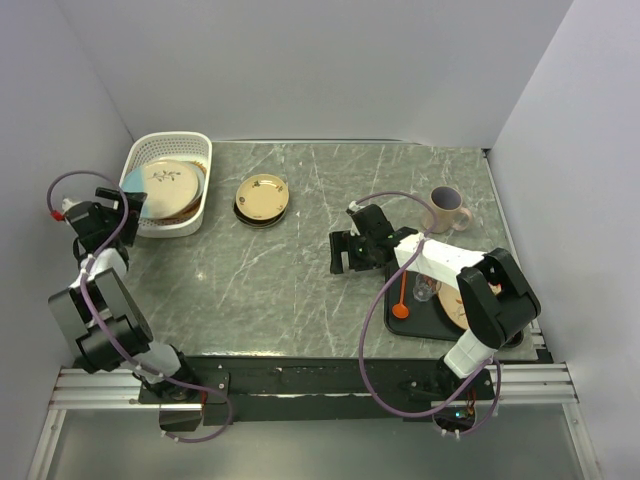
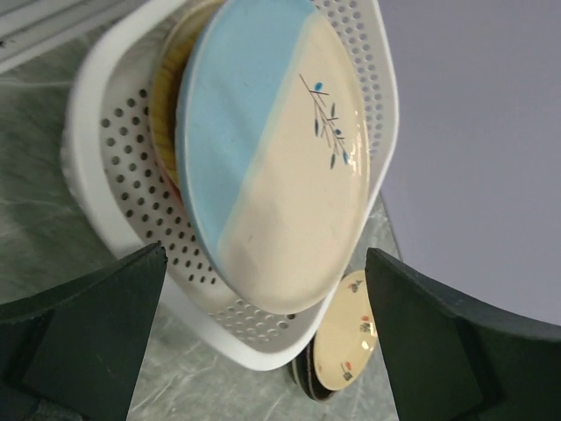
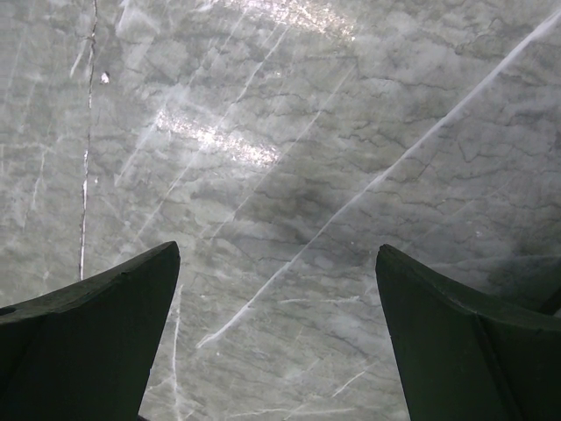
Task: Place the plates into the plastic bin on the countertop
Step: Place the plate in the plastic bin.
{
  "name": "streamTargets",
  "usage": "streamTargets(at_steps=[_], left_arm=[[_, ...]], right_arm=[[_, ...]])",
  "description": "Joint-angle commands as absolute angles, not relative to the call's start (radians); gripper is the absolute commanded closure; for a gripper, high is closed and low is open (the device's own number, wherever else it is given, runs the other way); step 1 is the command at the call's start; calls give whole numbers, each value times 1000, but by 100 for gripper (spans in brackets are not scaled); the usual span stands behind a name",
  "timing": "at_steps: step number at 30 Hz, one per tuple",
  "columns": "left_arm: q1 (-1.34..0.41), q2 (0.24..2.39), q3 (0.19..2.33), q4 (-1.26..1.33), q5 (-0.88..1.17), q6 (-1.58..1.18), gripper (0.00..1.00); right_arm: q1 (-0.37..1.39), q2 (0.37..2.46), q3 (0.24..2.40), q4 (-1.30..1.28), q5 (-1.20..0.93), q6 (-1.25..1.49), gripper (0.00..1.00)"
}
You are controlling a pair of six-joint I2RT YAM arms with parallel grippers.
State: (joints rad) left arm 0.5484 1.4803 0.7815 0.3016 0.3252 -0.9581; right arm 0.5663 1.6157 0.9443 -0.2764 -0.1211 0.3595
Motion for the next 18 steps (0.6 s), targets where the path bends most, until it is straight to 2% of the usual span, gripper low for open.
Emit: streamTargets(at_steps=[1,8,18], left_arm=[[534,1414,813,192,238,-841,1],[502,1335,769,225,248,-813,1],[321,1327,813,201,242,-698,1]], right_arm=[[563,1601,988,-253,-150,370,0],[561,1608,1040,-253,-150,367,0],[561,1674,1164,-258,-158,373,0]])
